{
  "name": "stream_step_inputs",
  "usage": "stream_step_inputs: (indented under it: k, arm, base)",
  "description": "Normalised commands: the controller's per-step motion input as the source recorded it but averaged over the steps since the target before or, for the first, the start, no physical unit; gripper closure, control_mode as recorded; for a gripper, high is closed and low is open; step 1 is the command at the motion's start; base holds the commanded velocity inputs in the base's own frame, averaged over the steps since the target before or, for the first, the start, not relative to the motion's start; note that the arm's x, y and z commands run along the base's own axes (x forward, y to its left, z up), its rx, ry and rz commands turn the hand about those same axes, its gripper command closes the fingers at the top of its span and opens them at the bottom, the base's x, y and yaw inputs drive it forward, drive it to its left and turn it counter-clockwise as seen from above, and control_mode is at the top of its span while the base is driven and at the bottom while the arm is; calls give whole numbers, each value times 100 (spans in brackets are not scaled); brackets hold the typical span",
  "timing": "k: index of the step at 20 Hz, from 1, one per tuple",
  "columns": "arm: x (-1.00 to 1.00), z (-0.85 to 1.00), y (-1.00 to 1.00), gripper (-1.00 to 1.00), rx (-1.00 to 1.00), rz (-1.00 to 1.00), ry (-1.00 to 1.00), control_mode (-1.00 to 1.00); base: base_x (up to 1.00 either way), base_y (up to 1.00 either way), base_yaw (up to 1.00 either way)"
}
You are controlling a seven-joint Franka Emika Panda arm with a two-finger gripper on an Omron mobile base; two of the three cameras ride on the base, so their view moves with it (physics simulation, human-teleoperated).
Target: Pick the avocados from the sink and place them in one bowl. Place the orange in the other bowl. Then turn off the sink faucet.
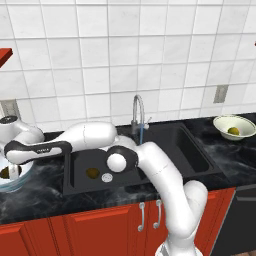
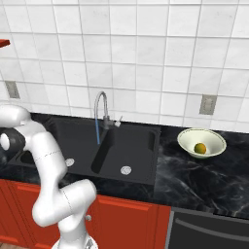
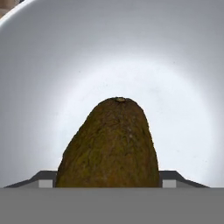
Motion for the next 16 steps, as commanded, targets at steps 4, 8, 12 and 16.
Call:
stream_step_inputs:
  k: [4, 8, 12, 16]
  arm:
    - [12, 1, 5, -100, 0, 8, 0, -100]
    - [4, 8, 4, -100, 0, 7, 0, -100]
    - [0, 22, 10, -100, -2, 5, 0, -100]
    - [0, 39, 15, -100, -7, 1, 0, -100]
  base:
    - [0, 0, 0]
    - [0, 0, 0]
    - [0, 0, 0]
    - [0, 0, 0]
